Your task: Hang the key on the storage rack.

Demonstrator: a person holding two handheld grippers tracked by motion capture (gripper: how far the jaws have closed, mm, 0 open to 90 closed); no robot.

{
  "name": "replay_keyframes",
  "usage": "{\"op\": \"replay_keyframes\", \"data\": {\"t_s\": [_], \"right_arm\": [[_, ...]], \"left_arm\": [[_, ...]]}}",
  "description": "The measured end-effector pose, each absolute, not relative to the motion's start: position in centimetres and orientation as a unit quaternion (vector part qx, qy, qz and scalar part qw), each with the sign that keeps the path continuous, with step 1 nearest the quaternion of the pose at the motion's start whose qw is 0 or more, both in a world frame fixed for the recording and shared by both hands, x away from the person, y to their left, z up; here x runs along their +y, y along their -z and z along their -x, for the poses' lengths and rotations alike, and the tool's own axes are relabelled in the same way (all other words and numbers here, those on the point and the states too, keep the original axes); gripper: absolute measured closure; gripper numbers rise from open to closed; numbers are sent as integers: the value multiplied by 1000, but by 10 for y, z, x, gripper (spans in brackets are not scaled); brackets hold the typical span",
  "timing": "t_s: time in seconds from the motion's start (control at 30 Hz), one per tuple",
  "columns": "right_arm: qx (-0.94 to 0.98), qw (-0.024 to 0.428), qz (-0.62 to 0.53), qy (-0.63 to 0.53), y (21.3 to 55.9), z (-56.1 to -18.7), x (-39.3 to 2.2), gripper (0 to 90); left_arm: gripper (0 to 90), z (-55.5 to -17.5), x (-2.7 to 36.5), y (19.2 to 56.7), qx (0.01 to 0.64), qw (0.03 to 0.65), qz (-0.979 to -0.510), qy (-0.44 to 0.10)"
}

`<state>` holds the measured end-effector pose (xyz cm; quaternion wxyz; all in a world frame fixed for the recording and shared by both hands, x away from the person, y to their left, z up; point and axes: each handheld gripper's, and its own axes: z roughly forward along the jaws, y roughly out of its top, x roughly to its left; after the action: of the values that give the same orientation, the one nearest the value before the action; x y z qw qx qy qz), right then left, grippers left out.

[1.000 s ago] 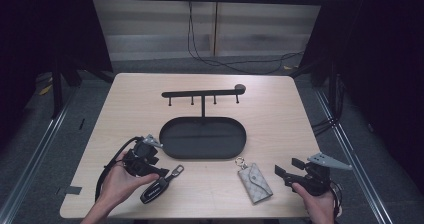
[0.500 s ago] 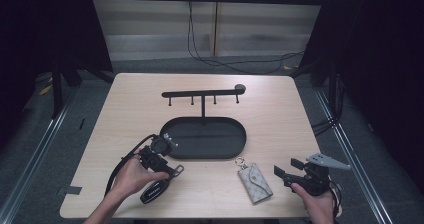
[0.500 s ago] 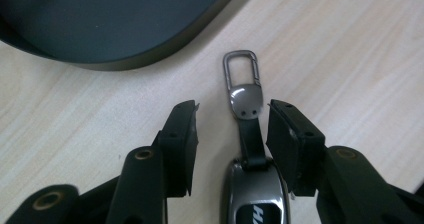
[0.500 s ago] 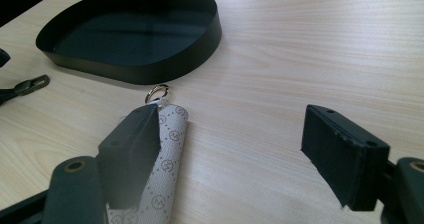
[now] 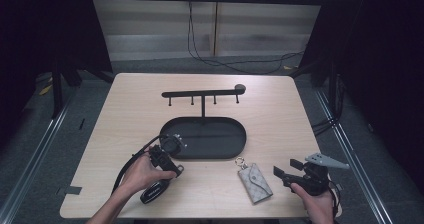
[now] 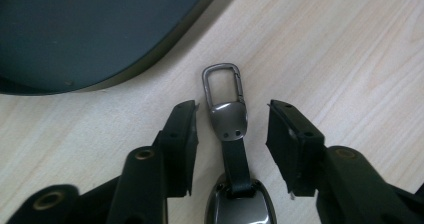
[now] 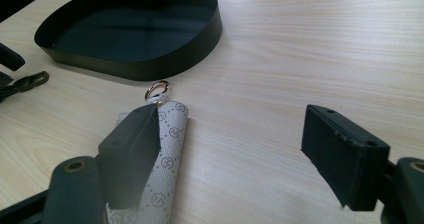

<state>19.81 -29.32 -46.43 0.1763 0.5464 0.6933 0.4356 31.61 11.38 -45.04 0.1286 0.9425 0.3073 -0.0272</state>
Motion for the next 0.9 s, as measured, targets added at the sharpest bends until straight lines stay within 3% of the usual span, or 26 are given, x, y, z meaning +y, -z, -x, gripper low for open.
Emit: {"op": "replay_keyframes", "data": {"t_s": [0.37, 0.9], "right_arm": [[694, 176, -549, -431, 465, -199, -292, 247], [694, 175, -551, -429, 465, -199, -293, 265]], "left_arm": [[615, -320, 105, 464, 307, 93, -946, 41], [694, -318, 90, 464, 303, 55, -951, 7]]}}
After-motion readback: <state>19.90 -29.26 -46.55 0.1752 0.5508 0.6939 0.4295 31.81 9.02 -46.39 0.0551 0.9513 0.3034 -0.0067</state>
